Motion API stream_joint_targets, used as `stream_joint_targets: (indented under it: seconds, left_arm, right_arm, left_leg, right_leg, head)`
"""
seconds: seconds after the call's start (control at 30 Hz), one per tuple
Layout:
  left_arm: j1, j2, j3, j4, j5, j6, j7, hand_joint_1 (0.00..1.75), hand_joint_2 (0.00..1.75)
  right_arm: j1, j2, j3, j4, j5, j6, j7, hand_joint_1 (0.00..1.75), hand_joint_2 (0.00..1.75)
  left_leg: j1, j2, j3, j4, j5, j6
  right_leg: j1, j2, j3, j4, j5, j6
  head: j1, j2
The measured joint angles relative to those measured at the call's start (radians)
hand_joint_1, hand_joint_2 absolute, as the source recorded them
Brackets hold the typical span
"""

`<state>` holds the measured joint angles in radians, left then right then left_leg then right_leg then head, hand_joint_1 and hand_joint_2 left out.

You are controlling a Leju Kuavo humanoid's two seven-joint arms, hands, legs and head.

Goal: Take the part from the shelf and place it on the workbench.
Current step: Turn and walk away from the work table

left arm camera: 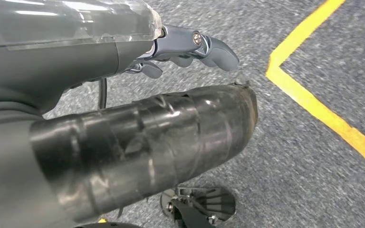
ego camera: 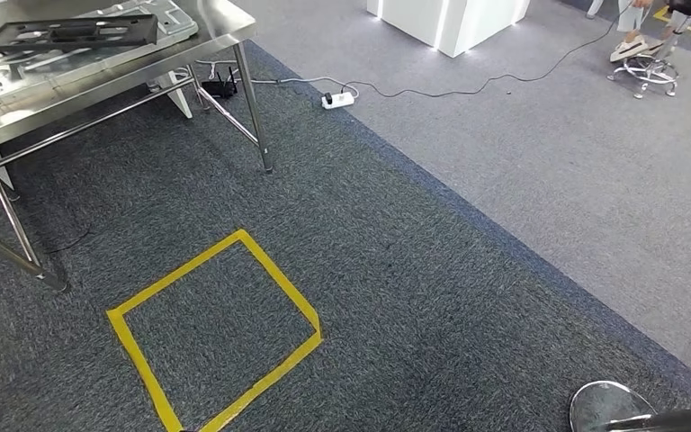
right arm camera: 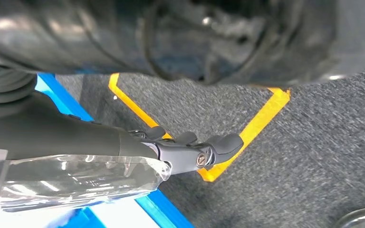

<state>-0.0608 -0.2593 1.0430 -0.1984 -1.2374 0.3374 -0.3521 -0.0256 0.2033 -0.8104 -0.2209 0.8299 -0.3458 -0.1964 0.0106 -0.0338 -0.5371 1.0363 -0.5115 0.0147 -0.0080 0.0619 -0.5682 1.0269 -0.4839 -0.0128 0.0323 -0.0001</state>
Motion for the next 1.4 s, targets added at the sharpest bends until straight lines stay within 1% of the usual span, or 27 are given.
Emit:
stream_joint_targets:
  seconds: [0.03, 0.1, 0.17, 0.27, 0.3, 0.33, 0.37, 0.47, 0.53, 0.6, 0.63, 0.7, 0.77, 0.8, 0.83, 0.87, 0.9, 0.97, 1.0, 1.07, 1.13, 1.2, 1.27, 1.3, 1.33, 1.37, 1.4]
  left_arm:
    - [0.0, 0.0, 0.001, 0.0, 0.0, -0.001, 0.001, 0.0, 0.0]
    - [-0.001, 0.0, 0.002, 0.0, 0.0, -0.002, 0.002, 0.0, 0.0]
    - [-0.001, 0.0, 0.003, 0.0, 0.0, -0.003, 0.001, 0.0, 0.0]
    - [0.0, 0.002, 0.004, 0.0, 0.0, -0.005, -0.002, 0.0, 0.0]
    - [0.0, 0.003, 0.005, 0.0, 0.0, -0.006, -0.003, 0.0, 0.0]
    - [0.0, 0.003, 0.005, 0.0, -0.001, -0.006, -0.004, 0.0, 0.0]
    - [0.0, 0.004, 0.005, 0.0, -0.001, -0.006, -0.005, 0.0, 0.0]
    - [-0.002, 0.004, 0.005, 0.0, -0.002, -0.007, -0.007, 0.0, 0.0]
    - [-0.004, 0.004, 0.005, 0.0, -0.002, -0.007, -0.007, 0.0, 0.0]
    - [-0.008, 0.004, 0.005, 0.0, -0.003, -0.008, -0.008, 0.0, 0.0]
    - [-0.01, 0.004, 0.005, 0.0, -0.003, -0.008, -0.008, 0.0, 0.0]
    - [-0.012, 0.004, 0.005, 0.0, -0.004, -0.008, -0.009, 0.0, 0.0]
    - [-0.011, 0.004, 0.005, 0.0, -0.007, -0.009, -0.009, 0.0, 0.0]
    - [-0.01, 0.004, 0.005, 0.0, -0.008, -0.009, -0.009, 0.0, 0.0]
    - [-0.008, 0.004, 0.005, 0.0, -0.009, -0.009, -0.009, 0.0, 0.0]
    - [-0.008, 0.004, 0.005, 0.0, -0.009, -0.009, -0.009, 0.0, 0.0]
    - [-0.008, 0.004, 0.005, 0.0, -0.009, -0.01, -0.01, 0.0, 0.0]
    - [-0.008, 0.005, 0.005, 0.0, -0.009, -0.01, -0.01, 0.0, 0.0]
    - [-0.008, 0.006, 0.005, 0.0, -0.009, -0.01, -0.011, 0.0, 0.0]
    - [-0.009, 0.007, 0.005, 0.0, -0.008, -0.011, -0.012, 0.0, 0.0]
    - [-0.012, 0.006, 0.005, 0.0, -0.008, -0.012, -0.012, 0.0, 0.0]
    - [-0.013, 0.005, 0.005, 0.0, -0.008, -0.012, -0.013, 0.0, 0.0]
    - [-0.011, 0.005, 0.006, 0.0, -0.008, -0.012, -0.013, 0.0, 0.0]
    - [-0.01, 0.005, 0.006, 0.0, -0.008, -0.012, -0.013, 0.0, 0.0]
    - [-0.009, 0.005, 0.006, 0.0, -0.008, -0.012, -0.013, 0.0, 0.0]
    - [-0.009, 0.005, 0.006, 0.0, -0.008, -0.012, -0.013, 0.0, 0.0]
    - [-0.01, 0.005, 0.006, 0.0, -0.008, -0.012, -0.013, 0.0, 0.0]
  right_arm:
    - [-0.001, 0.001, -0.001, 0.0, -0.001, 0.003, 0.0, 0.0, 0.0]
    - [0.0, 0.002, -0.003, 0.0, -0.003, 0.007, 0.0, 0.0, 0.0]
    - [0.0, 0.003, -0.005, 0.0, -0.005, 0.011, 0.0, 0.0, 0.0]
    - [-0.004, 0.003, -0.009, 0.0, -0.009, 0.021, 0.0, 0.0, 0.0]
    - [-0.005, 0.003, -0.011, 0.0, -0.011, 0.024, 0.001, 0.0, 0.0]
    - [-0.005, 0.003, -0.013, 0.0, -0.012, 0.025, 0.001, 0.0, 0.0]
    - [-0.005, 0.003, -0.016, 0.0, -0.013, 0.025, 0.002, 0.0, 0.0]
    - [-0.006, 0.003, -0.021, 0.0, -0.014, 0.026, 0.006, 0.0, 0.0]
    - [-0.009, 0.003, -0.022, 0.0, -0.014, 0.028, 0.007, 0.0, 0.0]
    - [-0.009, 0.003, -0.023, 0.0, -0.014, 0.03, 0.009, 0.0, 0.0]
    - [-0.009, 0.002, -0.024, 0.0, -0.014, 0.032, 0.01, 0.0, 0.0]
    - [-0.01, 0.002, -0.027, 0.0, -0.015, 0.037, 0.012, 0.0, 0.0]
    - [-0.012, 0.002, -0.028, 0.0, -0.015, 0.04, 0.014, 0.0, 0.0]
    - [-0.012, 0.002, -0.028, 0.0, -0.015, 0.041, 0.015, 0.0, 0.0]
    - [-0.012, 0.002, -0.028, 0.0, -0.015, 0.041, 0.016, 0.0, 0.0]
    - [-0.012, 0.002, -0.029, 0.0, -0.014, 0.042, 0.016, 0.0, 0.0]
    - [-0.012, 0.002, -0.029, 0.0, -0.014, 0.042, 0.017, 0.0, 0.0]
    - [-0.013, 0.003, -0.029, 0.0, -0.012, 0.042, 0.019, 0.0, 0.0]
    - [-0.014, 0.004, -0.029, 0.0, -0.011, 0.042, 0.019, 0.0, 0.0]
    - [-0.014, 0.005, -0.029, 0.0, -0.01, 0.042, 0.019, 0.0, 0.0]
    - [-0.011, 0.006, -0.029, 0.001, -0.01, 0.042, 0.02, 0.0, 0.0]
    - [-0.01, 0.006, -0.029, 0.001, -0.01, 0.042, 0.02, 0.0, 0.0]
    - [-0.012, 0.006, -0.029, 0.001, -0.01, 0.042, 0.02, 0.0, 0.0]
    - [-0.013, 0.006, -0.029, 0.001, -0.01, 0.042, 0.02, 0.0, 0.0]
    - [-0.013, 0.006, -0.029, 0.001, -0.01, 0.042, 0.02, 0.0, 0.0]
    - [-0.012, 0.006, -0.029, 0.001, -0.01, 0.042, 0.02, 0.0, 0.0]
    - [-0.011, 0.006, -0.029, 0.001, -0.01, 0.042, 0.02, 0.0, 0.0]
  left_leg:
    - [-0.001, -0.008, 0.004, -0.013, -0.001, 0.004]
    - [-0.001, 0.001, 0.006, -0.022, 0.003, 0.014]
    - [0.003, 0.016, 0.012, -0.034, 0.012, 0.028]
    - [0.004, 0.043, 0.013, -0.04, 0.016, 0.037]
    - [0.003, 0.054, 0.013, -0.04, 0.015, 0.037]
    - [0.003, 0.064, 0.014, -0.039, 0.014, 0.037]
    - [0.003, 0.074, 0.016, -0.039, 0.012, 0.036]
    - [-0.001, 0.101, 0.026, -0.036, 0.001, 0.026]
    - [-0.006, 0.118, 0.03, -0.034, -0.006, 0.015]
    - [-0.007, 0.131, 0.035, -0.035, -0.01, 0.005]
    - [-0.004, 0.123, 0.035, -0.029, -0.017, -0.001]
    - [0.0, 0.083, 0.012, 0.028, -0.059, -0.011]
    - [0.001, 0.049, -0.048, 0.158, -0.128, -0.013]
    - [0.001, 0.045, -0.079, 0.222, -0.151, -0.012]
    - [0.001, 0.043, -0.099, 0.261, -0.155, -0.011]
    - [0.0, 0.042, -0.102, 0.26, -0.138, -0.008]
    - [0.0, 0.039, -0.087, 0.22, -0.104, -0.004]
    - [0.0, 0.001, -0.03, 0.082, -0.027, 0.007]
    - [0.0, -0.021, -0.008, 0.027, -0.006, 0.011]
    - [-0.003, -0.044, 0.007, -0.015, 0.0, 0.015]
    - [-0.004, -0.024, 0.012, -0.026, 0.007, 0.022]
    - [0.0, 0.003, 0.019, -0.041, 0.017, 0.034]
    - [-0.001, 0.031, 0.021, -0.048, 0.02, 0.043]
    - [-0.002, 0.045, 0.021, -0.047, 0.019, 0.043]
    - [-0.003, 0.06, 0.021, -0.047, 0.017, 0.043]
    - [-0.003, 0.073, 0.022, -0.047, 0.015, 0.043]
    - [-0.003, 0.085, 0.024, -0.046, 0.013, 0.041]
  right_leg:
    - [0.0, 0.006, -0.004, 0.001, 0.001, 0.006]
    - [-0.002, 0.015, -0.008, 0.0, 0.004, 0.018]
    - [-0.003, -0.006, -0.019, 0.026, -0.015, 0.027]
    - [-0.005, -0.048, -0.098, 0.192, -0.101, 0.036]
    - [-0.006, -0.051, -0.122, 0.242, -0.118, 0.038]
    - [-0.007, -0.053, -0.133, 0.263, -0.117, 0.04]
    - [-0.008, -0.057, -0.124, 0.244, -0.096, 0.04]
    - [-0.003, -0.103, -0.028, 0.056, -0.009, 0.032]
    - [0.003, -0.121, -0.002, -0.002, 0.003, 0.022]
    - [0.005, -0.1, -0.005, -0.003, 0.005, 0.012]
    - [0.005, -0.091, -0.006, -0.006, 0.007, 0.006]
    - [0.002, -0.075, -0.006, -0.01, 0.011, -0.005]
    - [0.003, -0.056, -0.007, -0.01, 0.012, -0.011]
    - [0.005, -0.045, -0.008, -0.009, 0.012, -0.013]
    - [0.006, -0.033, -0.008, -0.007, 0.012, -0.014]
    - [0.007, -0.021, -0.008, -0.005, 0.011, -0.014]
    - [0.007, -0.007, -0.007, -0.004, 0.011, -0.014]
    - [0.008, 0.018, -0.006, -0.001, 0.01, -0.013]
    - [0.007, 0.03, -0.008, 0.001, 0.011, -0.009]
    - [0.003, 0.051, -0.015, 0.001, 0.015, 0.003]
    - [-0.001, 0.063, -0.02, 0.001, 0.018, 0.016]
    - [0.002, 0.023, -0.04, 0.042, -0.01, 0.024]
    - [0.002, -0.033, -0.095, 0.154, -0.073, 0.032]
    - [-0.001, -0.045, -0.126, 0.218, -0.1, 0.036]
    - [-0.004, -0.051, -0.148, 0.261, -0.111, 0.039]
    - [-0.007, -0.055, -0.151, 0.269, -0.104, 0.042]
    - [-0.01, -0.06, -0.133, 0.236, -0.078, 0.045]
  head:
    - [0.0, 0.0]
    - [0.0, 0.0]
    - [0.001, 0.0]
    - [0.002, 0.0]
    - [0.002, 0.0]
    - [0.002, 0.0]
    - [0.002, 0.0]
    - [0.002, 0.0]
    - [0.001, 0.0]
    - [0.0, 0.0]
    - [0.0, 0.0]
    - [0.0, 0.0]
    - [0.0, 0.0]
    - [0.0, 0.0]
    - [0.0, 0.0]
    - [0.0, 0.0]
    - [0.0, 0.0]
    - [0.0, 0.0]
    - [0.0, 0.0]
    - [0.0, 0.0]
    - [0.0, 0.0]
    - [0.001, 0.0]
    - [0.002, 0.0]
    - [0.001, 0.0]
    - [0.001, 0.0]
    - [0.001, 0.0]
    - [0.001, 0.0]
